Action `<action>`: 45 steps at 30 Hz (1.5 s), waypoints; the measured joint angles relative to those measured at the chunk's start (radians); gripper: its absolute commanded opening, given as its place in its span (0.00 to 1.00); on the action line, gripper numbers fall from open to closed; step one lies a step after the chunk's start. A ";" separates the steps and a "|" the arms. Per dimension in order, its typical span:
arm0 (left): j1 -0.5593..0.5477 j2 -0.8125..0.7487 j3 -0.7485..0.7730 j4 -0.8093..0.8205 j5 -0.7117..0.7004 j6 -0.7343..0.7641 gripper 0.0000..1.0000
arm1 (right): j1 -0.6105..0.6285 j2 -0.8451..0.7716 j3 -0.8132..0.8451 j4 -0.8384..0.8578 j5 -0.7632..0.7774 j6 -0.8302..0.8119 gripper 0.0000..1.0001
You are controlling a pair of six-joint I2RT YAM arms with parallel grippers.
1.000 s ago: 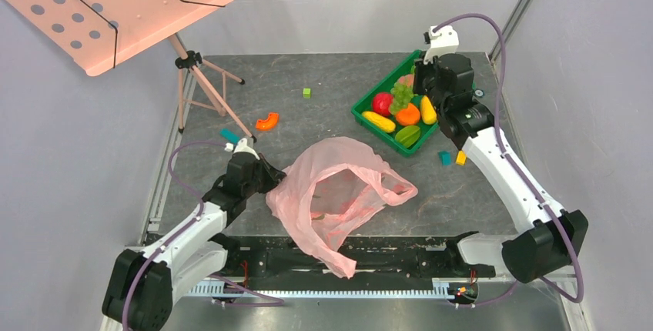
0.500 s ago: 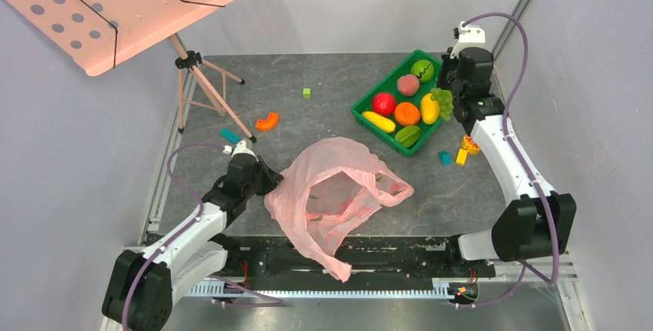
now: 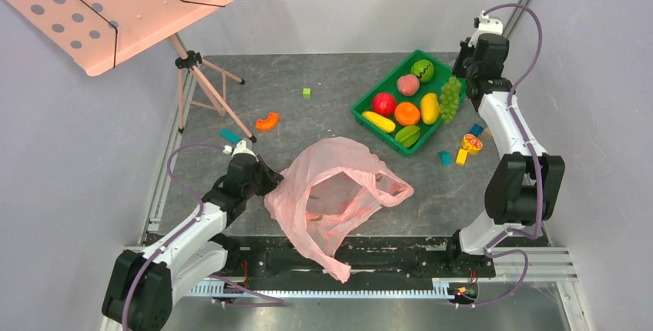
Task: Take the fake fruits out of the plastic bag
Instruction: Place the fake fruit in the bin.
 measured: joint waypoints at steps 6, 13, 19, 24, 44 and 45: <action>0.000 0.000 0.000 0.000 0.000 0.000 0.02 | -0.005 0.091 0.052 0.016 -0.053 0.018 0.00; 0.000 0.002 0.000 0.000 0.000 0.000 0.02 | -0.005 0.118 0.062 0.032 -0.105 0.042 0.00; 0.000 0.003 0.000 0.000 0.000 0.000 0.02 | -0.005 0.119 0.103 0.037 -0.105 0.045 0.00; 0.000 0.003 0.000 0.000 0.000 0.000 0.02 | -0.005 0.122 0.153 0.039 -0.113 0.050 0.00; 0.000 0.003 0.000 0.000 0.000 0.000 0.02 | -0.010 0.215 0.206 0.019 -0.103 0.040 0.00; 0.000 0.003 0.000 0.000 0.000 0.000 0.02 | -0.011 0.220 0.206 0.019 -0.105 0.040 0.00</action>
